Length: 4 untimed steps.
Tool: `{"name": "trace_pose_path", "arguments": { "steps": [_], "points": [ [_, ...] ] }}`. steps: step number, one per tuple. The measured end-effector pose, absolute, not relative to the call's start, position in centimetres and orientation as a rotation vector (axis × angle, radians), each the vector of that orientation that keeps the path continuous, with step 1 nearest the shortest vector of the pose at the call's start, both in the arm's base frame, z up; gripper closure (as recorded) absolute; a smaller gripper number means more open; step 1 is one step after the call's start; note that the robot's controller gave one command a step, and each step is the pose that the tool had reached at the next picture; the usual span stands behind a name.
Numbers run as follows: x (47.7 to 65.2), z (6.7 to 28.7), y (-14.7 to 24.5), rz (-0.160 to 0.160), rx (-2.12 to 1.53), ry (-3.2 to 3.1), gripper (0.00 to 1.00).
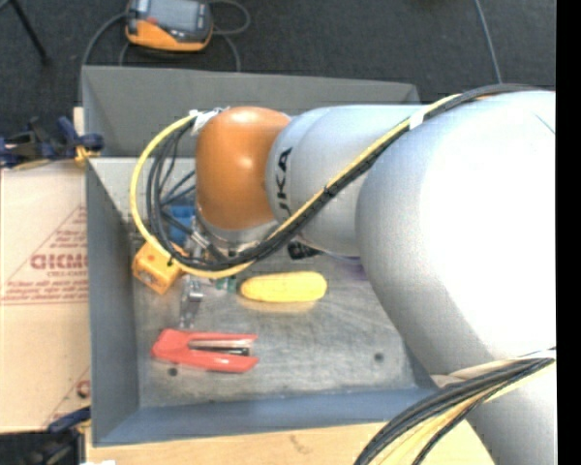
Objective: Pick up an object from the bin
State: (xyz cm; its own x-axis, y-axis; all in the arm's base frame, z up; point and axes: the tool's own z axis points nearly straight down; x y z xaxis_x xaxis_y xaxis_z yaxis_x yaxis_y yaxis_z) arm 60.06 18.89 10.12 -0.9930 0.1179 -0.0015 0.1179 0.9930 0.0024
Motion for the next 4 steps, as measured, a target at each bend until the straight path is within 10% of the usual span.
{"name": "trace_pose_path", "arguments": {
  "steps": [1, 3, 4],
  "points": [
    [58.7, 9.7, 18.1, 0.001, 0.421, 3.110, 0.00],
    [50.0, 10.9, 19.1, 0.019, 0.074, 3.093, 0.00],
    [48.8, 9.9, 21.1, 0.014, -0.036, 3.119, 1.00]
  ]
}}
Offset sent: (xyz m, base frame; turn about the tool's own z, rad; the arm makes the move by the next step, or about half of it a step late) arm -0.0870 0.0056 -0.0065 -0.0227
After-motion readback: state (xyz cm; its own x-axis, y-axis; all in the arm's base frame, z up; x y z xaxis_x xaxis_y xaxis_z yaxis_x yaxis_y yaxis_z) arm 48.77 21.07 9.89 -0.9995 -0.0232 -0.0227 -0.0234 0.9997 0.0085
